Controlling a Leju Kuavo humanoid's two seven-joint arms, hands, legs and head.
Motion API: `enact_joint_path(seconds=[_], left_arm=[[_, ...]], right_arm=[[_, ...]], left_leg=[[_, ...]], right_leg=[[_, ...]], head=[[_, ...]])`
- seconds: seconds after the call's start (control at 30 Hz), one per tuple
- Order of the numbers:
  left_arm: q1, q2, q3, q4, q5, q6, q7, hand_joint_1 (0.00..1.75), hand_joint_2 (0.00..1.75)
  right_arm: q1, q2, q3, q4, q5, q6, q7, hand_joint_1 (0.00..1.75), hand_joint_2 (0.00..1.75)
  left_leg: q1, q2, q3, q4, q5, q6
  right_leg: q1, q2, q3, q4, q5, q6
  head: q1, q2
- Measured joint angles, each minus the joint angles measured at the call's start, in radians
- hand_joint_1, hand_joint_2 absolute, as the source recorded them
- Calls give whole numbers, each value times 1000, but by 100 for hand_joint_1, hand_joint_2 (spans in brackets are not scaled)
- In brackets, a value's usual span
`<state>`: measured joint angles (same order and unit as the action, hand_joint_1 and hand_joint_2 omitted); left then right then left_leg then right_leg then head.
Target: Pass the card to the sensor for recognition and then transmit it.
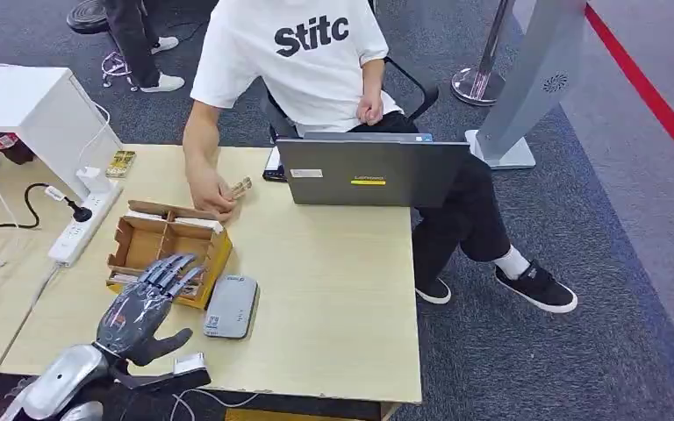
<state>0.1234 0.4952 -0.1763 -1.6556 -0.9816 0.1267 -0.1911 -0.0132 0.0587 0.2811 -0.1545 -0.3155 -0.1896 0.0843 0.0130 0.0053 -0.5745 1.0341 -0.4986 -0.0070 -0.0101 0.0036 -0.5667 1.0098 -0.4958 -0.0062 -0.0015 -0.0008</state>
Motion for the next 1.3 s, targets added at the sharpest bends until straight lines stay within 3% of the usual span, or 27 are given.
enact_joint_path(seconds=[0.23, 0.33, 0.63, 0.87, 1.13, 1.17, 1.2, 1.3], left_arm=[[2, 20, 21, 32, -7, 11, 13, 0, 175], [1, 19, 49, 77, -15, 50, 11, 0, 175], [-35, -11, 82, 212, -57, 137, 8, 0, 175], [-46, -28, 87, 251, -63, 143, 8, 0, 175], [-64, -48, 88, 279, -104, 202, 6, 3, 175], [-66, -50, 88, 282, -106, 210, 6, 162, 175], [-67, -53, 88, 285, -107, 214, 6, 175, 175], [-72, -58, 89, 291, -107, 221, 6, 175, 175]], right_arm=[[0, 0, 0, 0, 8, 1, -2, 0, 175], [0, 0, 5, 0, 12, 1, 0, 0, 175], [-1, 0, 20, 0, 16, 1, 4, 0, 175], [-1, -1, 22, 0, 16, 1, 4, 0, 175], [-2, -1, 23, 0, 15, 0, 4, 0, 175], [-2, -1, 23, 0, 14, 0, 5, 0, 175], [-2, -1, 23, 0, 14, 0, 5, 0, 175], [-2, -1, 23, 0, 14, 0, 6, 0, 175]], left_leg=[[0, 0, 0, 0, 0, 0], [0, 0, 0, 0, 0, 0], [0, 0, 0, 0, 0, 0], [0, 0, 0, 0, 0, 0], [0, 0, 0, 0, 0, 0], [0, 0, 0, 0, 0, 0], [0, 0, 0, 0, 0, 0], [0, 0, 0, 0, 0, 0]], right_leg=[[0, 0, 0, 0, 0, 0], [0, 0, 0, 0, 0, 0], [0, 0, 0, 0, 0, 0], [0, 0, 0, 0, 0, 0], [0, 0, 0, 0, 0, 0], [0, 0, 0, 0, 0, 0], [0, 0, 0, 0, 0, 0], [0, 0, 0, 0, 0, 0]], head=[[0, 0], [0, 0], [0, 0], [0, 0], [0, 0], [0, 0], [0, 0], [0, 0]])
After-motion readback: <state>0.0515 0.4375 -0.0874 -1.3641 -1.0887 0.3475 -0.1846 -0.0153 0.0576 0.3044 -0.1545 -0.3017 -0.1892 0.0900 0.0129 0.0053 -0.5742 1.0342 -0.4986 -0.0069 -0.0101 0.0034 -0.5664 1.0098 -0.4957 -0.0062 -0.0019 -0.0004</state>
